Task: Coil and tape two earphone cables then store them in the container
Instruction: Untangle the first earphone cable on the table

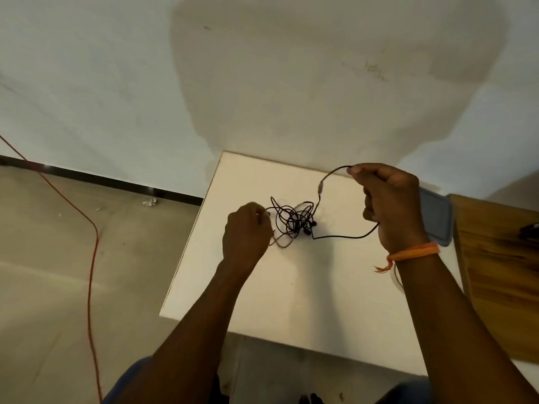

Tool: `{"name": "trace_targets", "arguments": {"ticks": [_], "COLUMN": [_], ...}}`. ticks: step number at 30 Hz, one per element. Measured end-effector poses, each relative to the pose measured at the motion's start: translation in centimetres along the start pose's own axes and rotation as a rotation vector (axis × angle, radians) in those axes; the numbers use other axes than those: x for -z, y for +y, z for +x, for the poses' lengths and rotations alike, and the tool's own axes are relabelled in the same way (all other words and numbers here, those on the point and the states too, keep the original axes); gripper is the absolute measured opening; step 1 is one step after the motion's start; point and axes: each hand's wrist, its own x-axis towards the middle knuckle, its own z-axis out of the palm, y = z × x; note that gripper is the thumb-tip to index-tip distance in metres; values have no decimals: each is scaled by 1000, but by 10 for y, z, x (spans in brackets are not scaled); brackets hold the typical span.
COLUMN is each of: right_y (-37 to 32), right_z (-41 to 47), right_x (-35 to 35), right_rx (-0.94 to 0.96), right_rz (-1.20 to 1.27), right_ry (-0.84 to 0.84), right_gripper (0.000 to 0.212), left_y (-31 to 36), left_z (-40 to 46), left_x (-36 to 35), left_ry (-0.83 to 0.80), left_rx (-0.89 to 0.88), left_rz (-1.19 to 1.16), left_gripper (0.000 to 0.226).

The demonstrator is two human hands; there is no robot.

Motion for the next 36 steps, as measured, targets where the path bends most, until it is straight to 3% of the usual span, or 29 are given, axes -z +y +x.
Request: {"name": "trace_targets", "arguments": {"ticks": [2, 4, 7, 10, 13, 15, 18, 21, 24, 27, 30, 32, 34, 36], "right_y": [-4, -10, -14, -18, -22, -20, -12, -15, -22, -29, -35, -36, -35, -37], "right_z": [-4, -8, -12, -10, -9, -10, -5, -1, -3, -4, -1, 0, -2, -6], "right_x": [-8, -16, -25, -24, -17, -17, -17, -15, -13, -10, -8, -7, -8, -10], "right_rx": [51, 88, 109, 168, 211, 248, 317, 408, 617, 846, 945, 936, 874, 775], "right_rz": [-49, -73, -116, -152, -266, -392, -466, -438, -541, -603, -592, -568, -528, -450], "right_ry": [-82, -209, -396, -391, -464, -539, -432, -297, -191, 22, 156, 158, 98, 4], "right_gripper": [8, 11, 12, 10, 10, 10, 5, 5, 9, 16, 18, 17, 17, 15], "left_y": [10, 23, 26, 19, 21, 23, 25, 32, 34, 31, 32, 33, 37, 46], "left_z": [-3, -5, -6, -4, 1, 0, -6, -11, -12, -10, -8, -8, -8, -9], "left_x": [1, 2, -3, -4, -1, 1, 4, 7, 6, 4, 3, 3, 3, 5], "left_ry": [60, -27, -98, -44, -133, -138, -90, -88, -38, 10, -21, -11, -78, -203], "left_rx": [-171, -280, -263, -182, -13, 4, -39, -110, -149, -121, -91, -187, -310, -272], "left_rz": [-120, -269, -281, -173, -246, -136, 185, 266, 304, 397, 477, 366, 17, -370], "left_gripper": [23, 46, 50, 31, 35, 41, 21, 36, 55, 51, 48, 52, 61, 69]}}
